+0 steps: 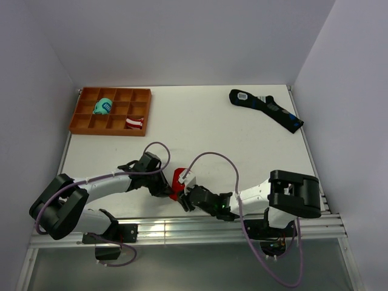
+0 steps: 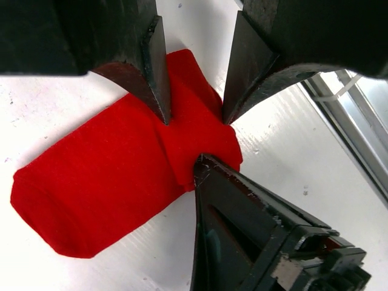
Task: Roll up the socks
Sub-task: Roll the sock at the center of the board.
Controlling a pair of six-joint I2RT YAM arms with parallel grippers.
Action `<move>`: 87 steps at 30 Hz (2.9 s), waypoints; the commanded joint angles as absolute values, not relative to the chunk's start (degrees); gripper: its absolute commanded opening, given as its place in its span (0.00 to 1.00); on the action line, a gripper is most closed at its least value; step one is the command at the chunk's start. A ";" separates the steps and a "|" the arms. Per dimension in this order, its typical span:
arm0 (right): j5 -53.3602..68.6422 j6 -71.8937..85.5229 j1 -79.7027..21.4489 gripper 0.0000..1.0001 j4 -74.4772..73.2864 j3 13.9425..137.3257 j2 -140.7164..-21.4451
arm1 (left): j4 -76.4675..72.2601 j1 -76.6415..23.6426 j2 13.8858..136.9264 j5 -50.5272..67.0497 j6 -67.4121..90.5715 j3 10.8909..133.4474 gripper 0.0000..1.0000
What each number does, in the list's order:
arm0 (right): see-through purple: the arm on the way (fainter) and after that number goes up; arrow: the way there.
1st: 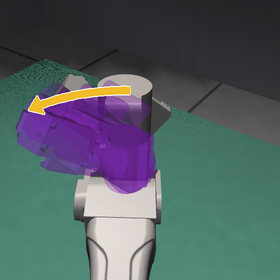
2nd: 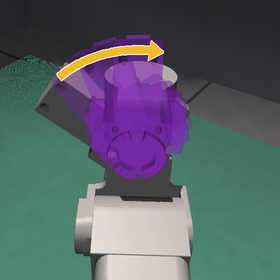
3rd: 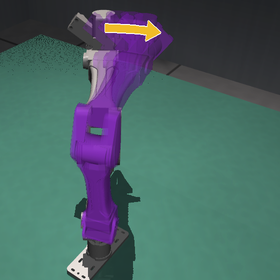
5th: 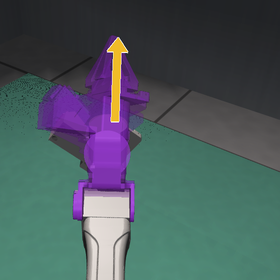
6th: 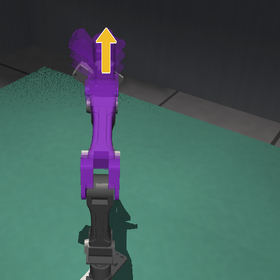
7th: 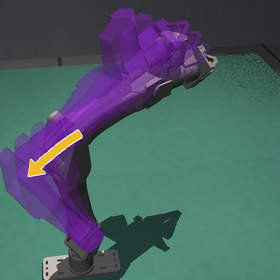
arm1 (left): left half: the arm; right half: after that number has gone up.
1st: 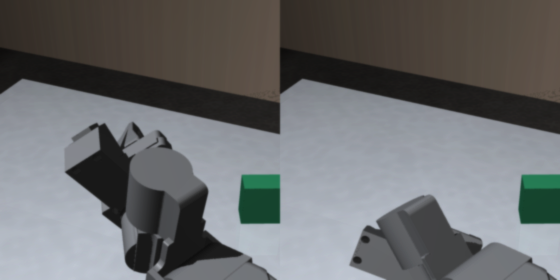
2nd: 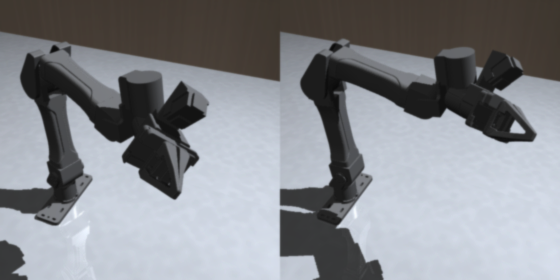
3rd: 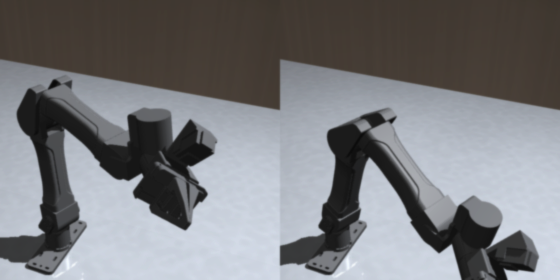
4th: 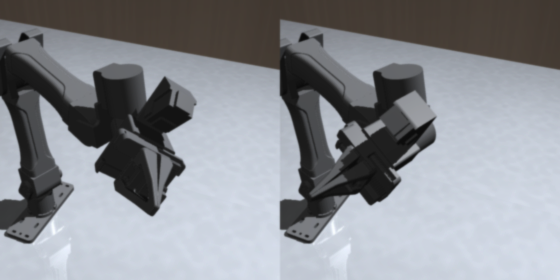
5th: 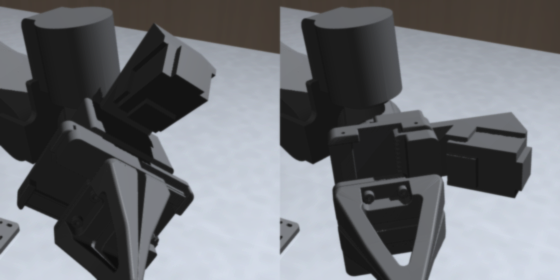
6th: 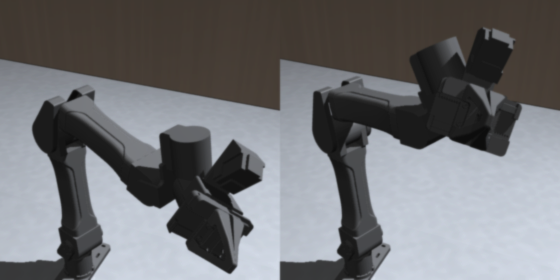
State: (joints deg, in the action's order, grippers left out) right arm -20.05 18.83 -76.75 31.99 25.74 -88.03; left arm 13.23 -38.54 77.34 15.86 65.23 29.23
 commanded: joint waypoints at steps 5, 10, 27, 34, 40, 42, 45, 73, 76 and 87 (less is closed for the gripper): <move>-22.50 21.62 -77.26 0.45 28.57 25.49 -90.96 | 26.19 -38.14 79.28 10.02 60.65 27.86 0.00; -22.94 22.06 -77.34 0.45 28.13 25.93 -92.72 | 25.93 -37.97 79.37 10.81 60.47 28.21 0.00; -13.01 23.11 -71.90 0.20 29.18 25.40 -94.04 | 24.70 -36.30 70.76 13.45 61.96 25.75 0.07; -4.58 22.94 -67.94 0.19 27.16 27.77 -96.32 | 24.96 -36.30 66.71 10.46 61.96 25.84 0.32; 1.13 23.12 -65.04 0.18 22.77 31.19 -97.64 | 22.15 -36.21 62.93 7.04 61.61 24.44 0.46; 3.41 22.94 -64.52 0.18 19.17 33.82 -98.43 | 20.40 -36.30 61.10 6.16 61.87 23.56 0.48; 6.14 22.24 -63.46 0.18 14.43 37.07 -99.40 | 18.81 -36.30 57.85 4.05 62.05 21.98 0.50; 28.90 14.59 -51.07 0.22 -22.84 62.40 -110.30 | 0.44 -42.36 38.41 -6.51 61.26 7.30 0.54; 31.98 14.15 -50.28 0.22 -25.22 64.77 -111.44 | -1.84 -42.89 38.67 -6.15 60.38 6.59 0.54; 32.43 11.60 -48.69 0.24 -35.33 73.48 -116.19 | -8.78 -44.47 40.87 -5.54 60.64 2.64 0.55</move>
State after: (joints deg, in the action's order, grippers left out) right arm 36.12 14.41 -49.30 -28.12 72.88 -113.93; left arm -3.81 -43.99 40.05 -5.85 61.54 3.49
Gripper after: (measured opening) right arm 0.255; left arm 0.549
